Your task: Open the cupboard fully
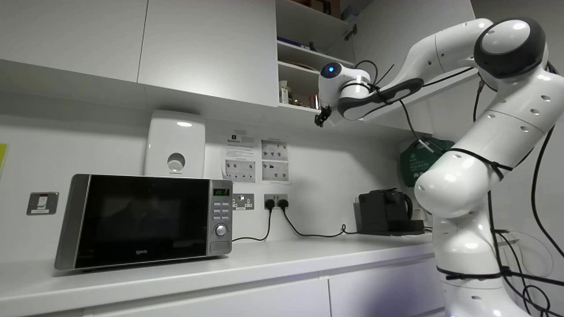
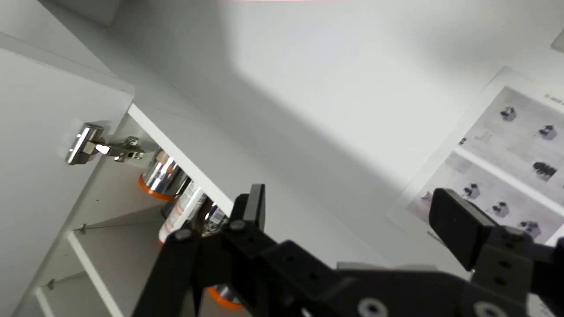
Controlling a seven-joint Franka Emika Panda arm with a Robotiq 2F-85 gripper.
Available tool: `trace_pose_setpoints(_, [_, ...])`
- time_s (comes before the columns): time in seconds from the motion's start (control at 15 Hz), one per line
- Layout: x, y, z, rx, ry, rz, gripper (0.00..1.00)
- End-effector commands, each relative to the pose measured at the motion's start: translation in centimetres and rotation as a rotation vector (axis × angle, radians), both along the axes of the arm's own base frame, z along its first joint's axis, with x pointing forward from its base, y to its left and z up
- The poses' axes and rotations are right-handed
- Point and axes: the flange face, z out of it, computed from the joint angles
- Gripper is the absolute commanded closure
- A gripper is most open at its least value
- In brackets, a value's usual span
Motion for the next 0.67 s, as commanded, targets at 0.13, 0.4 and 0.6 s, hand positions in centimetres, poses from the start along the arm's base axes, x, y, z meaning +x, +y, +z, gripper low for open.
trace_pose_setpoints(0.13, [-0.07,-0.27,0.60,0.125,0.189,0.217,0.00])
trace_pose_setpoints(0.4, [-0.06,0.40,0.09,0.198,0.257,0.272,0.00])
trace_pose_setpoints(0.6, [-0.29,0.60,0.19,0.222,0.288,0.311,0.00])
